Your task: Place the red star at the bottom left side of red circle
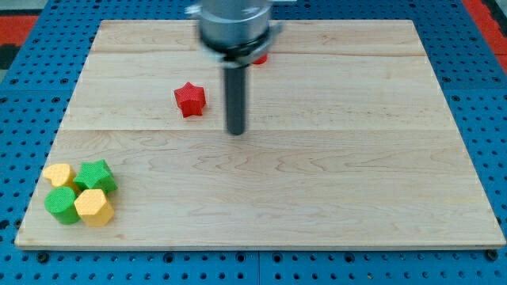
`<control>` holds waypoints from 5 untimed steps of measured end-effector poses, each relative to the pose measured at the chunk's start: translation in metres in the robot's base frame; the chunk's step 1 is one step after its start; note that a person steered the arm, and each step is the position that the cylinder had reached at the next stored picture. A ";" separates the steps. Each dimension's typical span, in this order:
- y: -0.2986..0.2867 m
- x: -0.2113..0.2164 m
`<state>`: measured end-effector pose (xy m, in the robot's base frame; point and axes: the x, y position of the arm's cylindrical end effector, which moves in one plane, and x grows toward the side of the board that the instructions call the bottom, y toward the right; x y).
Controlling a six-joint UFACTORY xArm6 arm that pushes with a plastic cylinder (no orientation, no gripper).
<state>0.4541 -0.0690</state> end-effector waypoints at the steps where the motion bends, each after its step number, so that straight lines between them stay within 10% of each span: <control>1: -0.088 -0.019; 3: -0.017 -0.072; 5: 0.026 -0.031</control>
<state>0.4233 -0.0427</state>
